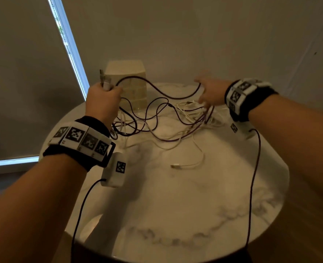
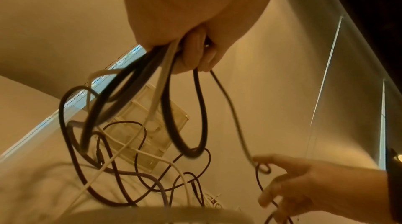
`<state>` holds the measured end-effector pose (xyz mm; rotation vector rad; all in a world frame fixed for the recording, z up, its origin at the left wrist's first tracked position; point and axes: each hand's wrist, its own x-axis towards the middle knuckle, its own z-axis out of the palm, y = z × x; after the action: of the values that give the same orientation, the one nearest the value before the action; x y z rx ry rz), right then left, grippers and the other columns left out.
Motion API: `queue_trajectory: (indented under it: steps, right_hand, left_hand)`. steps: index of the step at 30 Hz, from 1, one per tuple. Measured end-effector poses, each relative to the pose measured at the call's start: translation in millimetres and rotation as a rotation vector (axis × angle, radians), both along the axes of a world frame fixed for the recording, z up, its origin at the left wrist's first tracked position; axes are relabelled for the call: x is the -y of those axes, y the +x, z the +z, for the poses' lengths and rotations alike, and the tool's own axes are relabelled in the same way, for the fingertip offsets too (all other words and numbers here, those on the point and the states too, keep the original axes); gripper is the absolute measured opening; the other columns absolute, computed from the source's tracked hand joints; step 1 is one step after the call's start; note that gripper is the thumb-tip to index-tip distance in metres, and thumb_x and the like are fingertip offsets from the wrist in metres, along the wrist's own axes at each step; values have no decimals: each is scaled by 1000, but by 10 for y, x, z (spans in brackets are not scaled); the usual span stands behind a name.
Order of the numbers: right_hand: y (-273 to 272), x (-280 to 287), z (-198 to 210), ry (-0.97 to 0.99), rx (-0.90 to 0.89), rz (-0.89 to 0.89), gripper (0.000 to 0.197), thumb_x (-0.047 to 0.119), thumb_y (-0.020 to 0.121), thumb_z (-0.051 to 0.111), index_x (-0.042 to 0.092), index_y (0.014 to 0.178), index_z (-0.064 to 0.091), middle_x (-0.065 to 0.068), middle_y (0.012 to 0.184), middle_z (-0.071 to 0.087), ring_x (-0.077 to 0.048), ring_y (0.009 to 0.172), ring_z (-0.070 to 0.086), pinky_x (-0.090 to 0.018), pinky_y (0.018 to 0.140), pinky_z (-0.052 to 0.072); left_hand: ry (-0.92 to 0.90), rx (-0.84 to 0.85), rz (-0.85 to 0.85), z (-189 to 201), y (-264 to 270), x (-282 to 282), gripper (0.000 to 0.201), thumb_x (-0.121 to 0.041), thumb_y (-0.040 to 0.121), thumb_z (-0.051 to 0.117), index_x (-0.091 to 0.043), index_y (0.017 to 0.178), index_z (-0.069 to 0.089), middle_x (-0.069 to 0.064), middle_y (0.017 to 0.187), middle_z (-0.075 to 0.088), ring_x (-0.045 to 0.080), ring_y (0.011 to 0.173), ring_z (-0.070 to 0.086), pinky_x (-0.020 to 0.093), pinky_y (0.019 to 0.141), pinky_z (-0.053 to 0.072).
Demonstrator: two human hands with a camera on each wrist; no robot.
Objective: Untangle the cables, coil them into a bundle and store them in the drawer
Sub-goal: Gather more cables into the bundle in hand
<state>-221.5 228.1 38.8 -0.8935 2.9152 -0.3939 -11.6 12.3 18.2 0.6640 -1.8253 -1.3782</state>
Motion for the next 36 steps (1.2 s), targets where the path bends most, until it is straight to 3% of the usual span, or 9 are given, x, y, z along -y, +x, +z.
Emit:
queue_trajectory:
  steps: [3,5,7,11,19,26,30,33,36]
  right_hand:
    - [169,-43,-206,-314,77,49,65,23,89,69,20,136,25,-9,91,69,-24,73,65,-41,70,57]
    - [356,-49,-207,-527,157,142,52,25,86,76,18,115,33,-8,81,62,-19,63,61,-30,58,54]
    - [587,-29,-178,-437,332,242,44,33,82,80,16,99,43,-6,76,63,-17,61,62,-25,56,53]
    - [887,4,-298,167,654,387,40,41,73,84,16,89,58,-3,83,65,-17,75,63,-34,73,58]
    - [1009,-180,-494,639,562,321,43,39,68,88,24,97,59,2,93,64,-12,76,57,-28,63,50]
    - [1090,-405,-615,562,599,271,42,1,74,82,17,104,58,0,86,61,-17,77,62,-26,67,55]
    - [1125,-411,-615,499,508,280,29,5,78,79,20,100,67,3,87,68,-12,75,64,-20,65,53]
    - [1154,-384,-561,338,426,282,16,19,86,74,27,97,67,3,96,76,-14,85,71,-27,81,58]
    - [1192,-347,-465,220,372,302,10,31,98,56,33,108,56,6,90,76,-11,82,71,-32,84,52]
  left_hand:
    - [8,73,-31,-7,-18,-26,14,-18,89,60,-17,76,56,7,77,53,19,64,47,36,64,42]
    - [32,79,-32,6,-43,-56,18,-15,91,59,-19,74,54,6,76,51,17,59,44,33,60,40]
    - [37,89,-49,17,-71,-88,18,-14,92,59,-18,75,53,9,79,51,16,57,41,30,56,37]
    - [40,115,-102,30,-88,-154,19,-19,96,61,-15,78,57,4,74,56,12,51,42,26,48,37]
    - [71,96,-169,22,-67,-180,18,-28,100,61,-14,88,60,3,81,70,7,45,39,23,46,37]
    - [13,157,-269,-60,-89,-351,17,-31,101,60,-16,97,65,0,83,72,6,46,39,22,46,37]
    - [-77,235,-321,-113,-49,-452,24,-33,101,61,-11,106,68,1,85,76,7,44,37,24,46,37]
    - [-148,296,-335,-145,-30,-487,26,-37,102,59,-12,104,66,3,92,80,7,42,39,27,50,39]
    - [-304,389,-213,-161,-30,-464,33,-43,101,58,-11,108,64,3,91,70,18,70,63,39,74,58]
